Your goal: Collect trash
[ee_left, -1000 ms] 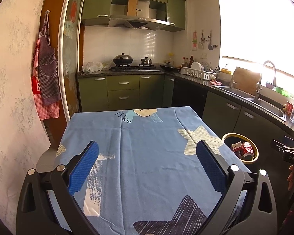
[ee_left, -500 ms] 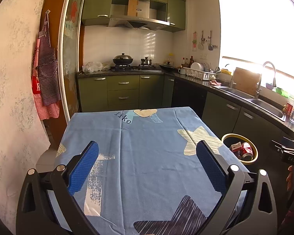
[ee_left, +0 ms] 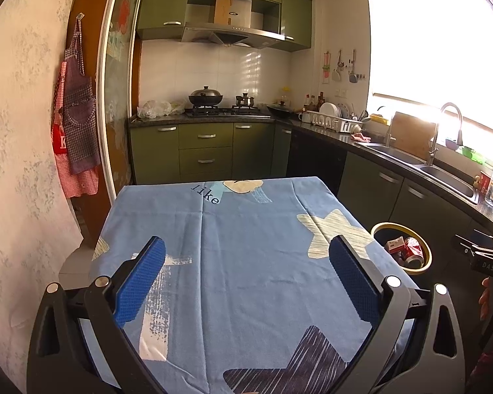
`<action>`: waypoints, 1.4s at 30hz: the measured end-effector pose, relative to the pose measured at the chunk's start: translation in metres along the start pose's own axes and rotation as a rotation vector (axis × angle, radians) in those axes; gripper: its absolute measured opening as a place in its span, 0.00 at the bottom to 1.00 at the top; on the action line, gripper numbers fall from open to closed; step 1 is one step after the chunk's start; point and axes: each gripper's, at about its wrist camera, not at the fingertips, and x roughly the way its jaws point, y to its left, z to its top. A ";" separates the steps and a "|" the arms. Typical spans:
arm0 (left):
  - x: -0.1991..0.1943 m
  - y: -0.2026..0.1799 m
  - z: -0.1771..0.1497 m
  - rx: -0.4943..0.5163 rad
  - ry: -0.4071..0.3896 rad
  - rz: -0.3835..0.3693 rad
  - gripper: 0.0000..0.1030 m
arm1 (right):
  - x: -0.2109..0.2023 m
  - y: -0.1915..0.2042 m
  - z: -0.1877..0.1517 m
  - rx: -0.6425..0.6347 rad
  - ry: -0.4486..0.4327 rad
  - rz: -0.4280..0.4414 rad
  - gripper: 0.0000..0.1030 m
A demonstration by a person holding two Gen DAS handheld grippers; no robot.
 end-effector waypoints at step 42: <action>0.008 -0.001 -0.004 0.000 0.024 -0.010 0.95 | 0.003 -0.002 -0.001 0.008 0.004 0.000 0.93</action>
